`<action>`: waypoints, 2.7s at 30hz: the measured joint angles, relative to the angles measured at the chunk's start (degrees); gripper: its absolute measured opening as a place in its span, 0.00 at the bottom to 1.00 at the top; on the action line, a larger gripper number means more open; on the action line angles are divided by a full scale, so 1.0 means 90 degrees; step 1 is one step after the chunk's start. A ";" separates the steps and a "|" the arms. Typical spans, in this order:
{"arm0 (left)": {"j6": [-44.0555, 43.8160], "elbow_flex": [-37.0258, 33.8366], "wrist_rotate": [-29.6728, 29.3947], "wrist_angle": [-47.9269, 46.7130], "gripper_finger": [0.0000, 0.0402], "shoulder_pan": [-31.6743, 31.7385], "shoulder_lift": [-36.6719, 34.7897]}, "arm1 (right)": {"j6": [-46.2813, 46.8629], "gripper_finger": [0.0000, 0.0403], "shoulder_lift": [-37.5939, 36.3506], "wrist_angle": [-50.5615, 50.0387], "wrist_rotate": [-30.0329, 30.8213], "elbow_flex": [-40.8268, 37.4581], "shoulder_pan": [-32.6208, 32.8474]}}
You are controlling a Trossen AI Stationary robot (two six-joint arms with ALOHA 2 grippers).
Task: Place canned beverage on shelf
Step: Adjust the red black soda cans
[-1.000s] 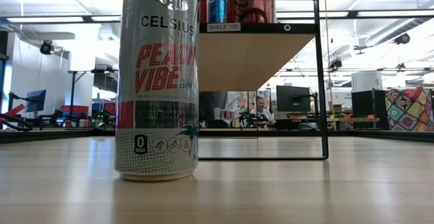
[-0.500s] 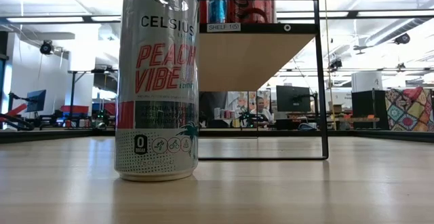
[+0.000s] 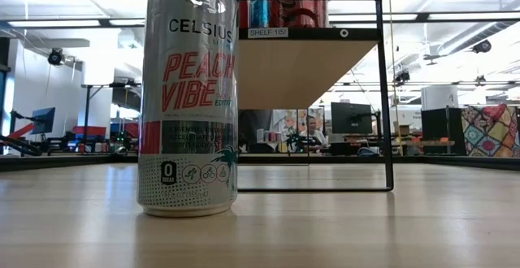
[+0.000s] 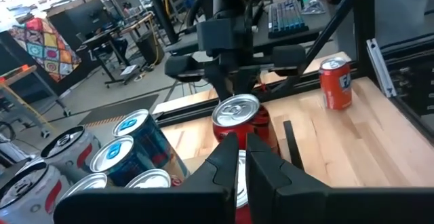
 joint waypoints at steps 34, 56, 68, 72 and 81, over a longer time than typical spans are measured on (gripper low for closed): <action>-0.0106 -0.0027 -0.0002 0.0053 0.00 -0.0012 0.0005 | -0.0343 0.02 0.0249 0.0289 -0.0638 0.0135 0.0002; -0.0128 -0.0109 0.0000 0.0088 0.00 -0.0012 0.0005 | -0.0478 0.02 0.0289 0.0493 -0.0635 0.0135 0.0002; -0.0128 -0.0109 0.0000 0.0086 0.00 -0.0012 0.0005 | -0.0355 0.02 0.0187 0.0822 -0.1844 0.0288 0.0031; -0.0128 -0.0123 0.0000 0.0083 0.00 -0.0012 0.0005 | -0.0357 0.02 0.0227 0.1141 -0.1973 0.0288 0.0046; -0.0130 -0.0151 0.0000 0.0087 0.00 -0.0012 0.0005 | -0.0331 0.02 0.0364 0.1295 -0.1353 0.0286 0.0046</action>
